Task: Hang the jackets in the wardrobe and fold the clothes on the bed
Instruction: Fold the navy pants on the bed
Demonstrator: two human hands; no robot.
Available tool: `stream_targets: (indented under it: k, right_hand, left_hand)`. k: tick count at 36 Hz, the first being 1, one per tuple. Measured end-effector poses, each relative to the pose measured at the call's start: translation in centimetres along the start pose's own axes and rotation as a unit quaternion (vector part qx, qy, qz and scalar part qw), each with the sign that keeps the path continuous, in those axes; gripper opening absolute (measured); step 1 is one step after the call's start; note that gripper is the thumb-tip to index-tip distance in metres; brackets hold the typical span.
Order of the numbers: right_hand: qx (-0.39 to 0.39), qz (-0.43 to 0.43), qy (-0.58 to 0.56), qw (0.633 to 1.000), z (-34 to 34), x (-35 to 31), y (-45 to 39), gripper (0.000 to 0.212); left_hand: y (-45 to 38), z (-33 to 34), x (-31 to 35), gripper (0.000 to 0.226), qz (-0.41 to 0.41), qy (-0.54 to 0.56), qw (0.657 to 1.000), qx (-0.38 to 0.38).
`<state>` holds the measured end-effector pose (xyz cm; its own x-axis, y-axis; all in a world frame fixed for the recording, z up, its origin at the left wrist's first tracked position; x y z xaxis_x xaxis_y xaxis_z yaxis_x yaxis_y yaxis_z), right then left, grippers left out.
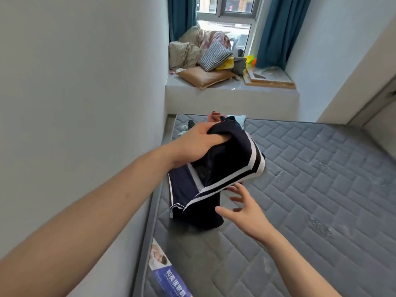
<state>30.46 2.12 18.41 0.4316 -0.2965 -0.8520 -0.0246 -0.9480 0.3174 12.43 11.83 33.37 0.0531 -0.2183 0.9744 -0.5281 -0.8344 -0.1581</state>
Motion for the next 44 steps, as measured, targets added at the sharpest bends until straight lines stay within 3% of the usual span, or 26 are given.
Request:
stream_targets:
  k: [2,4,5,7,10,13,16,18,20,23,26,28,31,34,36,39,44]
  right_hand:
    - [-0.039,0.002,0.012,0.999,1.6,-0.4,-0.5,0.089]
    - [-0.052,0.004,0.012,0.999,3.0,-0.9,-1.0,0.078]
    - [-0.045,0.006,0.002,0.999,3.5,-1.4,-1.3,0.064]
    - [0.005,-0.005,-0.009,1.0,4.0,-2.3,-2.0,0.014]
    - [0.059,-0.061,0.001,0.996,4.0,-3.4,-2.8,0.041]
    - [0.038,-0.077,-0.075,0.993,3.4,-4.7,-3.1,0.033]
    - [0.021,-0.082,-0.185,0.979,2.5,-6.3,-3.1,0.025]
    - [0.029,-0.076,-0.245,0.966,1.8,-7.6,-3.0,0.027]
    - [0.044,-0.066,-0.286,0.955,1.3,-8.8,-3.0,0.04]
    - [0.057,-0.064,-0.317,0.945,1.2,-10.7,-2.7,0.045]
    - [0.054,-0.07,-0.32,0.943,1.7,-12.2,-2.3,0.028]
    - [0.047,-0.072,-0.323,0.943,2.3,-13.0,-2.1,0.023]
    - [0.041,-0.071,-0.332,0.94,3.1,-13.7,-1.5,0.021]
    - [0.043,-0.074,-0.341,0.936,3.6,-14.1,-0.7,0.02]
    - [0.053,-0.08,-0.351,0.931,3.5,-14.3,-0.2,0.02]
    - [0.069,-0.088,-0.364,0.925,2.7,-14.4,0.6,0.022]
    - [0.087,-0.093,-0.402,0.907,1.1,-14.9,1.7,0.023]
  left_hand:
    - [-0.4,-0.3,1.3,0.018,0.003,-0.001,1.0,0.007]
    - [-0.8,-0.8,2.1,0.021,-0.006,0.005,1.0,0.024]
    - [-1.0,-1.1,2.4,0.021,-0.012,0.01,0.999,0.035]
    - [-1.4,-2.0,2.6,0.017,-0.017,0.025,0.998,0.061]
    - [-1.7,-4.2,2.0,0.013,-0.021,0.01,0.99,0.138]
    - [-1.2,-7.7,0.2,0.006,-0.024,-0.087,0.973,0.213]
    - [1.2,-10.2,-3.3,0.044,-0.119,-0.157,0.948,0.252]
    - [3.7,-10.1,-5.9,0.056,-0.166,-0.226,0.933,0.227]
    - [6.4,-8.5,-8.6,0.046,-0.19,-0.251,0.935,0.164]
    - [10.2,-4.7,-12.2,0.047,-0.227,-0.27,0.936,-0.005]
    - [13.5,-0.4,-15.8,0.067,-0.285,-0.19,0.927,-0.155]
    - [15.2,2.1,-18.2,0.092,-0.321,-0.149,0.918,-0.178]
    - [17.4,5.1,-21.7,0.12,-0.34,-0.152,0.923,-0.098]
    - [19.0,5.9,-23.9,0.117,-0.346,-0.143,0.926,0.038]
    - [19.6,5.3,-24.7,0.127,-0.351,-0.141,0.92,0.099]
    - [19.3,4.0,-25.3,0.136,-0.329,-0.178,0.92,0.111]
    - [17.4,2.6,-25.6,0.109,-0.314,-0.155,0.931,0.108]
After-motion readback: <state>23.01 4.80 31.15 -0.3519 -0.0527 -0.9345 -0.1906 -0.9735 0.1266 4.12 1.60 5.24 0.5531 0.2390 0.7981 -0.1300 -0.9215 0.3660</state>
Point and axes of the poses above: each hand's wrist, its own y-axis away from the middle knuckle, its own z-axis out of the palm, x = y × z, the point moved 2 cm from there along -y, towards the middle knuckle, and after that the axes turned 8 degrees about z, right-handed, at the moved point
